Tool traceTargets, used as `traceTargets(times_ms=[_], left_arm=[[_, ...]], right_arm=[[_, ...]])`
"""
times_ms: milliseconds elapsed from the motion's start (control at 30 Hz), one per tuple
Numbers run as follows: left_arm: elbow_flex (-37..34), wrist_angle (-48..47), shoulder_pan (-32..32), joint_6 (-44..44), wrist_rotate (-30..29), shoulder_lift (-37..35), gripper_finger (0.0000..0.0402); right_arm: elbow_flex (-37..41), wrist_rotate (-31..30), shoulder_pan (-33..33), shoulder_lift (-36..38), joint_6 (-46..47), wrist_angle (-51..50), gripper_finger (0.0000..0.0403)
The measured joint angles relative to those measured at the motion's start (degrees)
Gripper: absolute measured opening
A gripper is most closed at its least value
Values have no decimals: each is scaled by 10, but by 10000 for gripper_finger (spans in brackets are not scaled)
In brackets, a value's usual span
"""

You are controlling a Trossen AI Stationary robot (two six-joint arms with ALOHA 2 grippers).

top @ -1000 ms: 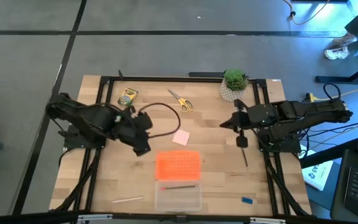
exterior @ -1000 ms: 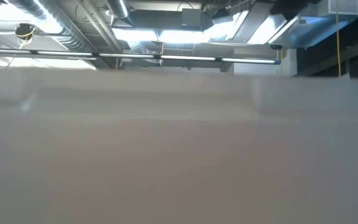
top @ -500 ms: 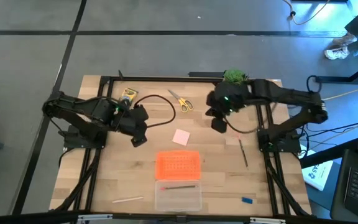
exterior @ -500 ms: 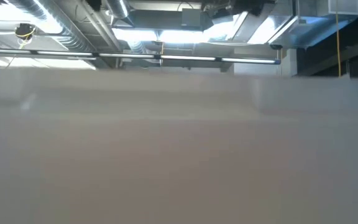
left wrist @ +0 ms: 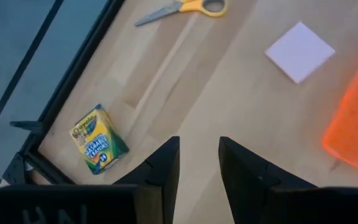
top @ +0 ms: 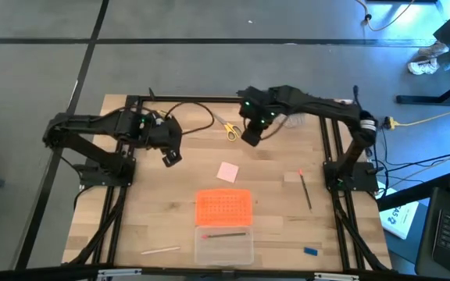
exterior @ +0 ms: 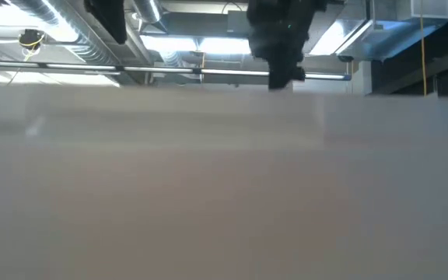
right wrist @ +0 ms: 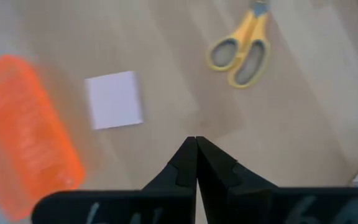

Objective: Pack school essentials
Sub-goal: Put the yellow scissors into the supply box

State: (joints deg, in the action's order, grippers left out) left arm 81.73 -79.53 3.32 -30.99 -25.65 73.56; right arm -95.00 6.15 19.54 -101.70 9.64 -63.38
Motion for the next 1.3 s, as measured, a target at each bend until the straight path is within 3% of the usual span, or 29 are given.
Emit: traceTargets(times_ms=[133, 400, 767, 1100, 1300], left_arm=[[-11, 3, -25, 16, 0, -6, 104], [-18, 12, -44, 46, 0, -6, 104], [-18, 12, -49, 46, 0, -6, 104], [-18, 11, -48, 45, 16, -6, 104], [-18, 11, -48, 44, 16, -6, 104]], right_arm=[[0, 0, 20, -38, -28, 15, 10], [0, 0, 30, -85, -256, 18, 10], [0, -30, 30, -109, -251, 67, 17], [0, -35, 30, -109, -256, 72, 116], [34, -35, 30, -109, -350, 106, 171]])
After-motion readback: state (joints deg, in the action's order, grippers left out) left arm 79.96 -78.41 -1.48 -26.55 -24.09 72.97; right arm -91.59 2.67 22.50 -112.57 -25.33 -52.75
